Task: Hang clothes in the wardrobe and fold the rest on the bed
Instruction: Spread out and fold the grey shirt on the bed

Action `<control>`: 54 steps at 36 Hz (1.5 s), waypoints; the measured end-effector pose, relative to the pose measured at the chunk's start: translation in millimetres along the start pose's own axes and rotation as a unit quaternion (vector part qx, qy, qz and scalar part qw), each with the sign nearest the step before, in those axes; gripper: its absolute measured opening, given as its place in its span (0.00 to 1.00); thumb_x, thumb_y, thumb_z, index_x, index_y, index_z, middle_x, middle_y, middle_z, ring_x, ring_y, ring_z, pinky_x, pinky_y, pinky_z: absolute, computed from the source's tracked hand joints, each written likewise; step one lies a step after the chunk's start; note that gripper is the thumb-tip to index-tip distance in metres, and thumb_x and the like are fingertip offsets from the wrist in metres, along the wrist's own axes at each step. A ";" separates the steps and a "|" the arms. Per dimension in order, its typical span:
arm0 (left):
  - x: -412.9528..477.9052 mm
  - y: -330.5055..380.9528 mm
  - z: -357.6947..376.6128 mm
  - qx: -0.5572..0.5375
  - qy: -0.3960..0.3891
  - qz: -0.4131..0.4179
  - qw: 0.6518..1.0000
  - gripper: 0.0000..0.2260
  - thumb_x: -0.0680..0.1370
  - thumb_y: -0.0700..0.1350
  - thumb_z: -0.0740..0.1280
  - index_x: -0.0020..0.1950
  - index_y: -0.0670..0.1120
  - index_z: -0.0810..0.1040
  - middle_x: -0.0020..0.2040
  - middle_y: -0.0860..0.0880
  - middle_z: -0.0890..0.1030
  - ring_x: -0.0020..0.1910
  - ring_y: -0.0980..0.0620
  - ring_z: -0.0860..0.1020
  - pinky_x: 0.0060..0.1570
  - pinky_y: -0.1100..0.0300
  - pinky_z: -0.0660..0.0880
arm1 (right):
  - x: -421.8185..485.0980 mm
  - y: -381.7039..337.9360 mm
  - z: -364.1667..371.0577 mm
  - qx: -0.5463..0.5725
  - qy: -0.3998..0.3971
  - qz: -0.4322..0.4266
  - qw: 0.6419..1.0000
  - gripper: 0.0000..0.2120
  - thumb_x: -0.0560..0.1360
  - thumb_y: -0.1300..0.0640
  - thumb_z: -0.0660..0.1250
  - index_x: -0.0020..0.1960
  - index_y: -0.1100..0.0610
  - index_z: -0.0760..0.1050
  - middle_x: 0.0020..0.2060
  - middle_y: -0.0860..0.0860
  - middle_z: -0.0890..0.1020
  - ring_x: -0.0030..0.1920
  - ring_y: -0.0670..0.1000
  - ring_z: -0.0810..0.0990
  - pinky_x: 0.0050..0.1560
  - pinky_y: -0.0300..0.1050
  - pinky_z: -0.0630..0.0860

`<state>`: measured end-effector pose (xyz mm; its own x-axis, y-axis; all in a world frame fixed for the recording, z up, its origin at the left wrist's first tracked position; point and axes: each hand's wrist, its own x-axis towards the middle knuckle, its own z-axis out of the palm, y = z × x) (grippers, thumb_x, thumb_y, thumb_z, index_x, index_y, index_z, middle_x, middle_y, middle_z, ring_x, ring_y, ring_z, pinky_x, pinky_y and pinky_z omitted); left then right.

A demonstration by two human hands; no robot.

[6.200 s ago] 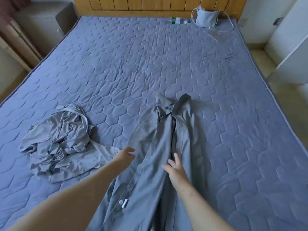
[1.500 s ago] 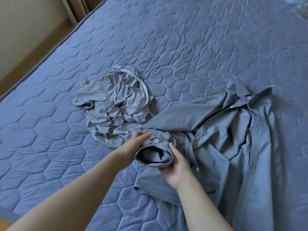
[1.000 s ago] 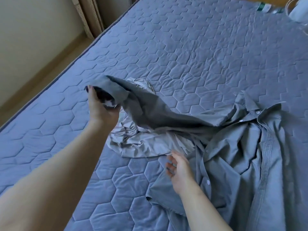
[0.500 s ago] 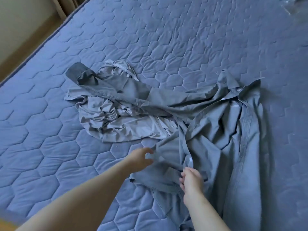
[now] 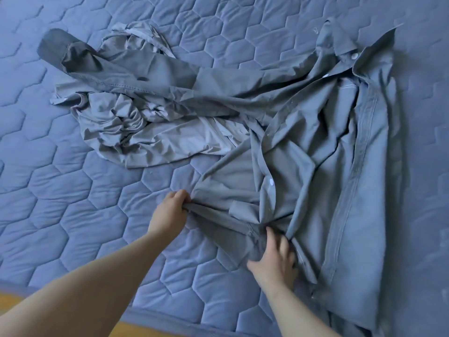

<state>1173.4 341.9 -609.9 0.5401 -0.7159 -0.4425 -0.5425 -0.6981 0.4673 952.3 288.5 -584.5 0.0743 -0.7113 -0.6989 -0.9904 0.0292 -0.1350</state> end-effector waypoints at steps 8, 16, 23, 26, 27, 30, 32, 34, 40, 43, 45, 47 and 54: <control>-9.6 -23.5 -7.1 0.039 -0.053 0.060 0.996 0.20 0.71 0.31 0.61 0.34 0.54 0.58 0.35 0.55 0.66 0.38 0.47 0.67 0.35 0.57 0.59 | -6.9 20.3 35.4 -0.169 0.059 -0.236 0.955 0.47 0.36 0.46 0.80 0.56 0.45 0.74 0.58 0.50 0.76 0.49 0.56 0.73 0.34 0.55 0.78; -13.5 -18.9 -29.2 0.229 -0.210 0.063 0.948 0.16 0.70 0.31 0.55 0.32 0.52 0.60 0.40 0.54 0.69 0.43 0.50 0.69 0.27 0.64 0.59 | 14.8 27.3 3.8 -0.109 -0.046 -0.168 0.979 0.11 0.71 0.69 0.56 0.36 0.56 0.69 0.43 0.53 0.70 0.41 0.56 0.74 0.38 0.46 0.68; -39.0 -2.5 -28.5 0.286 -0.368 0.051 0.883 0.17 0.73 0.34 0.56 0.49 0.50 0.80 0.43 0.54 0.73 0.51 0.49 0.75 0.40 0.60 0.71 | -15.4 44.3 -12.7 -0.115 -0.223 -0.080 0.965 0.16 0.73 0.67 0.55 0.30 0.51 0.65 0.37 0.50 0.73 0.41 0.53 0.73 0.31 0.39 0.66; -60.3 5.3 -23.3 0.328 -0.426 0.075 0.840 0.17 0.73 0.35 0.57 0.54 0.48 0.81 0.54 0.47 0.79 0.56 0.44 0.76 0.50 0.56 0.74 | -32.2 53.4 -14.5 -0.133 -0.267 -0.049 0.953 0.15 0.74 0.66 0.56 0.31 0.53 0.68 0.42 0.53 0.76 0.42 0.53 0.74 0.40 0.40 0.68; -66.8 6.1 -20.5 0.342 -0.444 0.077 0.825 0.17 0.73 0.34 0.58 0.55 0.47 0.81 0.55 0.45 0.79 0.54 0.43 0.77 0.50 0.55 0.74 | -35.8 57.8 -12.4 -0.137 -0.280 -0.042 0.949 0.15 0.74 0.66 0.56 0.32 0.53 0.69 0.42 0.53 0.76 0.43 0.53 0.74 0.41 0.40 0.69; -78.5 6.3 -10.0 0.370 -0.518 0.053 0.769 0.16 0.75 0.33 0.60 0.59 0.42 0.79 0.55 0.44 0.81 0.53 0.43 0.78 0.41 0.61 0.75 | -43.9 66.7 -6.0 -0.144 -0.319 -0.022 0.936 0.11 0.72 0.63 0.57 0.36 0.54 0.75 0.46 0.52 0.79 0.48 0.53 0.78 0.46 0.40 0.72; -79.4 10.7 -9.8 0.367 -0.576 0.022 0.730 0.17 0.78 0.37 0.63 0.67 0.41 0.73 0.60 0.42 0.79 0.58 0.46 0.78 0.34 0.71 0.71 | -46.1 65.2 -5.1 -0.148 -0.311 -0.013 0.939 0.12 0.72 0.58 0.58 0.50 0.54 0.79 0.55 0.53 0.80 0.57 0.54 0.78 0.54 0.41 0.73; -73.1 17.2 -12.1 0.308 -0.588 -0.035 0.747 0.21 0.78 0.42 0.65 0.71 0.43 0.66 0.60 0.43 0.79 0.56 0.46 0.80 0.34 0.67 0.71 | -44.7 57.8 -10.6 -0.149 -0.252 -0.015 0.956 0.14 0.74 0.53 0.58 0.56 0.53 0.76 0.59 0.52 0.79 0.60 0.54 0.77 0.56 0.43 0.73; -39.1 31.3 3.3 0.064 -0.235 -0.094 0.965 0.12 0.77 0.48 0.64 0.60 0.47 0.75 0.52 0.48 0.78 0.50 0.48 0.77 0.41 0.63 0.68 | -23.5 11.3 -23.9 0.128 -0.028 -0.046 0.990 0.14 0.76 0.45 0.61 0.58 0.50 0.70 0.56 0.49 0.77 0.56 0.52 0.76 0.48 0.43 0.71; -26.5 43.5 15.9 0.010 -0.178 -0.109 0.978 0.18 0.76 0.49 0.66 0.64 0.47 0.70 0.58 0.48 0.75 0.53 0.49 0.74 0.49 0.60 0.69 | -8.3 -18.6 -19.5 0.244 -0.027 -0.038 0.969 0.26 0.73 0.44 0.67 0.66 0.52 0.66 0.61 0.50 0.71 0.62 0.51 0.72 0.57 0.44 0.70; -22.0 49.7 22.8 0.017 -0.205 -0.101 0.973 0.21 0.76 0.48 0.66 0.68 0.47 0.66 0.60 0.46 0.74 0.56 0.48 0.74 0.52 0.60 0.69 | 4.6 -31.7 -12.1 0.260 -0.041 -0.033 0.964 0.22 0.72 0.46 0.68 0.62 0.54 0.69 0.58 0.52 0.71 0.59 0.54 0.74 0.56 0.45 0.71; -19.1 53.7 28.3 0.030 -0.215 -0.098 0.971 0.21 0.77 0.44 0.64 0.69 0.46 0.64 0.61 0.45 0.75 0.59 0.47 0.74 0.52 0.61 0.69 | 14.5 -36.5 -6.2 0.232 -0.052 -0.041 0.970 0.08 0.73 0.51 0.67 0.42 0.54 0.71 0.46 0.54 0.75 0.47 0.56 0.76 0.46 0.45 0.72; -17.3 83.0 28.3 -0.005 -0.079 -0.105 0.991 0.17 0.78 0.40 0.58 0.66 0.47 0.67 0.65 0.46 0.69 0.56 0.47 0.74 0.48 0.57 0.69 | 25.2 -10.3 -24.8 0.462 0.030 0.094 0.881 0.15 0.76 0.60 0.63 0.32 0.56 0.62 0.27 0.50 0.67 0.28 0.49 0.65 0.29 0.42 0.61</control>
<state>1100.8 296.0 -585.1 0.5335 -0.5478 -0.6445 -0.4217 -0.8327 0.3588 961.5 252.9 -583.3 -0.1138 -0.6680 -0.7354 -0.4653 0.6898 -0.5546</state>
